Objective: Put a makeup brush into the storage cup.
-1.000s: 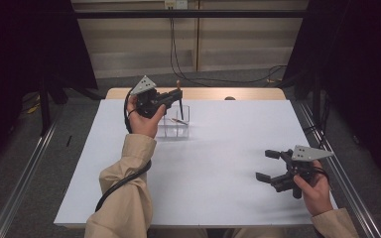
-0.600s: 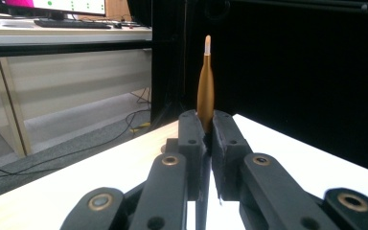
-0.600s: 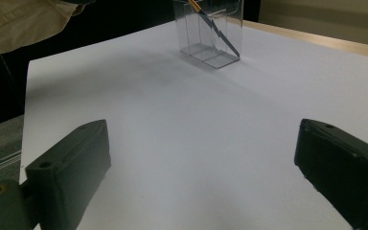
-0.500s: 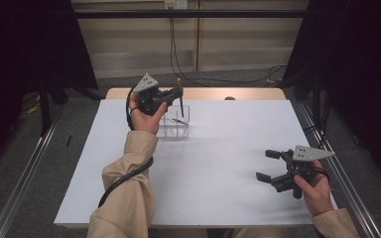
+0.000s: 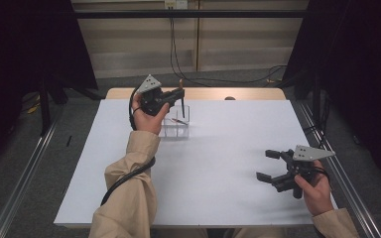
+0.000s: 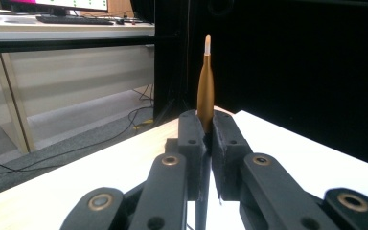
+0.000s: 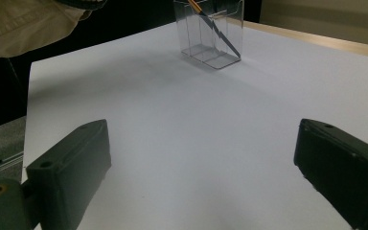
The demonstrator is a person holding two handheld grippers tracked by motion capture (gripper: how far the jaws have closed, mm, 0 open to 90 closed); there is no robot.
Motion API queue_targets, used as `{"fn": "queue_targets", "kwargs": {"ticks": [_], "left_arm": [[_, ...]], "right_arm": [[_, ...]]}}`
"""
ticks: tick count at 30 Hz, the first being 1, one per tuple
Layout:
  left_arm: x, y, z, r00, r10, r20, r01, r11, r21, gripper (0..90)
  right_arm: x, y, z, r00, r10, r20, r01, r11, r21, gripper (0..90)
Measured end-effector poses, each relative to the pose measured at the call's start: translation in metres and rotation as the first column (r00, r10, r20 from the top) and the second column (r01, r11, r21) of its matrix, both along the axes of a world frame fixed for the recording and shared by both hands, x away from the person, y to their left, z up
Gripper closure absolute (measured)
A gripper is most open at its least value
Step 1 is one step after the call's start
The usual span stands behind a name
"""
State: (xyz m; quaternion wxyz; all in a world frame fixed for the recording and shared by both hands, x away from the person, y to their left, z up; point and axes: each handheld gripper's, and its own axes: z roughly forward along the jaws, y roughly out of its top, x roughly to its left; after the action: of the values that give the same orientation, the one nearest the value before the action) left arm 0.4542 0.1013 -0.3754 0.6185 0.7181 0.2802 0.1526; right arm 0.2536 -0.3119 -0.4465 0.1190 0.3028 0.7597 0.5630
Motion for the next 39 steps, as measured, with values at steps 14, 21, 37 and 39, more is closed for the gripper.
{"fn": "queue_targets", "kwargs": {"ticks": [14, 21, 37, 39], "left_arm": [[-0.002, -0.003, -0.008, 1.0, -0.007, -0.006, 0.007, 0.9998, 0.02, 83.8], [-0.001, -0.002, -0.012, 0.9999, -0.007, -0.013, 0.007, 0.9997, 0.023, 83.8], [-0.004, -0.009, -0.019, 0.9995, -0.025, -0.02, 0.025, 0.9992, 0.031, 83.7], [-0.003, -0.01, -0.019, 0.9996, -0.021, -0.02, 0.021, 0.9992, 0.033, 83.7]], "right_arm": [[0.001, 0.001, 0.0, 1.0, 0.004, 0.0, -0.004, 1.0, 0.0, 5.2], [-0.001, 0.002, 0.001, 1.0, 0.006, 0.003, -0.006, 1.0, -0.002, 5.3], [0.001, 0.004, 0.0, 0.9999, 0.015, 0.0, -0.015, 1.0, -0.006, 5.3], [0.001, 0.004, 0.0, 0.9999, 0.014, 0.001, -0.014, 1.0, -0.007, 5.3]]}}
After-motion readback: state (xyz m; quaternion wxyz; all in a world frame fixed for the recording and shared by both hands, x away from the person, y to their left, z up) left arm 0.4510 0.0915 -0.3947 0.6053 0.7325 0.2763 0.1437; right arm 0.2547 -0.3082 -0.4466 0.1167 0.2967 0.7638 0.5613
